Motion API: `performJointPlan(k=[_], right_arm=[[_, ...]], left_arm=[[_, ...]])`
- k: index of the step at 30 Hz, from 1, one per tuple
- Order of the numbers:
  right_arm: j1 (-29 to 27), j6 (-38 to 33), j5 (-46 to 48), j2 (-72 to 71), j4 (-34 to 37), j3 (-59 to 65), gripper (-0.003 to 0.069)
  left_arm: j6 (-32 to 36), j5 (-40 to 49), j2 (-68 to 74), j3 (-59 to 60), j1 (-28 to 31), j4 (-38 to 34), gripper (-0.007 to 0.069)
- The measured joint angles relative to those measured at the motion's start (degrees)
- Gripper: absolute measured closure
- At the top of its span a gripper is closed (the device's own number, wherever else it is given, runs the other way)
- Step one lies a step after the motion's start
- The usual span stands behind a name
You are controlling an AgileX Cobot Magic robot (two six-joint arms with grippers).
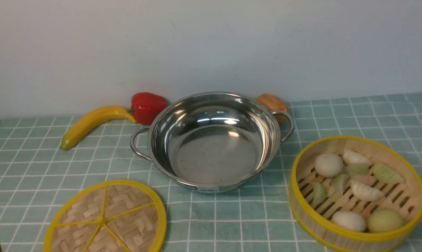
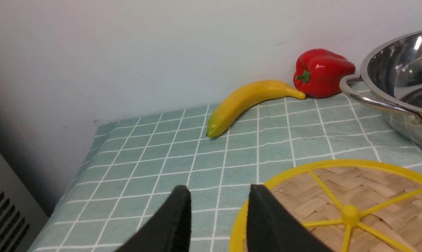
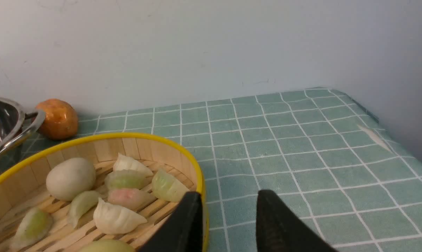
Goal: Place the steamer in the pot on the blue tablecloth, and put the lid on the steamer.
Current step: 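Reach for and grasp the rim of the bamboo steamer holding the buns with the right gripper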
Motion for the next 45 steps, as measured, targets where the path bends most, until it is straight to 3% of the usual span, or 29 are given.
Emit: performJointPlan(k=[12,27,30,32,33,36,40,45], right_arm=[[0.0,0.0,0.0,0.0,0.0,0.0,0.0419],[0.0,0.6,-0.2,0.0,0.8,0.0,0.0419],[0.0,3.4,-1.1,0.0,5.5,0.0,0.0419],[0.0,7.9,-1.7,0.0,14.3,0.0,0.0419],[0.0,7.9,-1.7,0.0,14.3,0.0,0.0419],[0.0,10.6,-1.8,0.0,21.1,0.0,0.0419],[0.0,12.1,-2.3,0.0,28.6,0.0,0.0419],[0.0,12.2,-4.7,0.0,31.0,0.0,0.0419]], left_arm=[[0.0,0.0,0.0,0.0,-3.9,0.0,0.0403],[0.0,0.0,0.0,0.0,-4.0,0.1,0.0382],[0.3,0.0,0.0,0.0,-4.0,0.4,0.0382],[-0.1,-0.5,0.0,0.0,-4.0,-0.5,0.0382],[-0.5,-0.7,0.0,0.0,-4.0,-1.0,0.0382],[-2.9,-1.8,0.0,0.0,-4.0,-5.9,0.0382],[-8.5,-4.4,0.0,0.0,-4.0,-18.8,0.0382],[-9.7,-6.8,0.0,0.0,-4.0,-27.5,0.0382]])
